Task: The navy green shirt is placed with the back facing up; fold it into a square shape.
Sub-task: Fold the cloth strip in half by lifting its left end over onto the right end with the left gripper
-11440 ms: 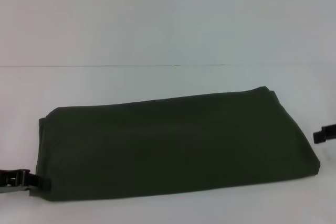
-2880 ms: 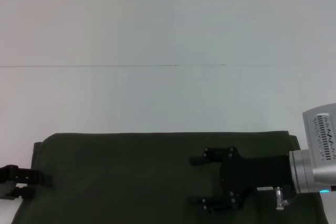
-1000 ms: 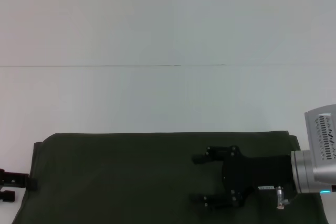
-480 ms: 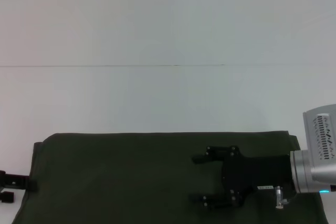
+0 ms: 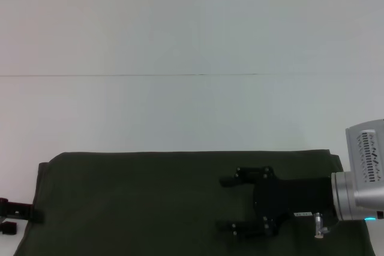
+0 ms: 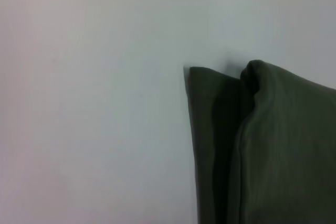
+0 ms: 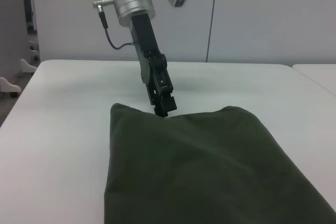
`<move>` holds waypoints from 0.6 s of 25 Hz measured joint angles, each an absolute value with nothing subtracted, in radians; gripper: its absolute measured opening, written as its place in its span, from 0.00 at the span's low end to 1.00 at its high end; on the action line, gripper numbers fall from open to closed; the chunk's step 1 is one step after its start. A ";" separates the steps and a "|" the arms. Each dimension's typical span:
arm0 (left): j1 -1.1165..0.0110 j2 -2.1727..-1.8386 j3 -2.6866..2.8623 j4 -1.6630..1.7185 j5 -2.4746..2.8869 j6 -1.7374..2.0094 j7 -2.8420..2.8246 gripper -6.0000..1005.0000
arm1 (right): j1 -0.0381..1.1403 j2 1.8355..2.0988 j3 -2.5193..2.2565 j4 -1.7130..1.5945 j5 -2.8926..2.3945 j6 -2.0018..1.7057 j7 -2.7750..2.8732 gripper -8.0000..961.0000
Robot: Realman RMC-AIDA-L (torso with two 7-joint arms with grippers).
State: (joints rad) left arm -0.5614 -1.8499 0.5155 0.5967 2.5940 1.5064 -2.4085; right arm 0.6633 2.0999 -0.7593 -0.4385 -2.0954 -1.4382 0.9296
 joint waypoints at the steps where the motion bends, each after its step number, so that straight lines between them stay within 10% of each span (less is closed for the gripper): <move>1: -0.562 -1.850 0.516 0.596 2.594 1.506 -2.408 0.83 | 0.663 2.100 -0.759 -0.438 -2.095 -1.438 0.930 0.88; 15: -0.578 -1.845 0.545 0.593 2.594 1.517 -2.396 0.83 | 0.666 2.100 -0.759 -0.438 -2.095 -1.435 0.930 0.88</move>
